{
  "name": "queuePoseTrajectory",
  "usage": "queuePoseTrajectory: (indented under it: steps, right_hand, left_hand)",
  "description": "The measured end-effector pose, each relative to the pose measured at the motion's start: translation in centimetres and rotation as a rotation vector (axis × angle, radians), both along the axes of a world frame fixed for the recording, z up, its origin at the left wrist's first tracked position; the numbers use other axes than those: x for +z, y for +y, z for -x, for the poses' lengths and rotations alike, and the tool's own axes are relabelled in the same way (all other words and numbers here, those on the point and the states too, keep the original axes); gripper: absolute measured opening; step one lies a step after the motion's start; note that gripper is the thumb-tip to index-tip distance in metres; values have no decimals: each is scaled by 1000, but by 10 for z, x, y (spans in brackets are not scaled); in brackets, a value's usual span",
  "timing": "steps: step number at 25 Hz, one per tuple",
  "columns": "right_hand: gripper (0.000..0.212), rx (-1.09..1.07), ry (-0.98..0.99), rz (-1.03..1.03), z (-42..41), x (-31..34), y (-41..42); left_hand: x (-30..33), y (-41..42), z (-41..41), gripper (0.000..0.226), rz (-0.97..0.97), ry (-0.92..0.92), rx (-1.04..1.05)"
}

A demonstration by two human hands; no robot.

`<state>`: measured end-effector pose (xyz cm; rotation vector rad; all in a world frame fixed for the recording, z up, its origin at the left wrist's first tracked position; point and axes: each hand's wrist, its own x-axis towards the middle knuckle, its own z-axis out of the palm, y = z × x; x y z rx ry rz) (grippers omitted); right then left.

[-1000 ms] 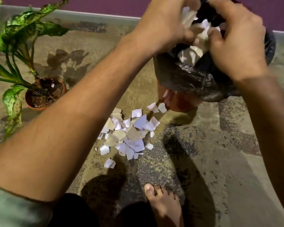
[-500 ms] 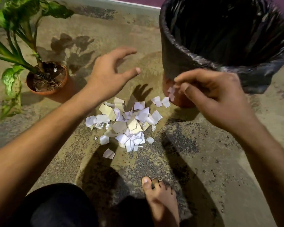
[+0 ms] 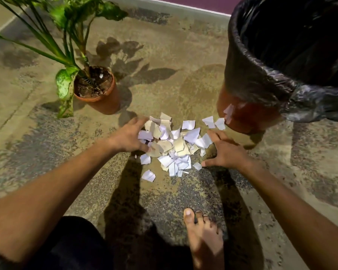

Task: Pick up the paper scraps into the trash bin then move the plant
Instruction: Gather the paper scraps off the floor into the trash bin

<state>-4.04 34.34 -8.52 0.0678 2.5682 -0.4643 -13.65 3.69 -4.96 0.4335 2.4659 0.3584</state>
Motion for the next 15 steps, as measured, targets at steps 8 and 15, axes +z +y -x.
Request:
queuePoseTrajectory:
  steps: [8,15]
  right_hand:
    - [116,210,126,19,13,-15,-50]
    - [49,188,294,15,1,-14,-82]
  left_hand:
    - [-21,3,-20,113,-22,-148,-12]
    - [-20,22,-38,41,-73,-55,-130]
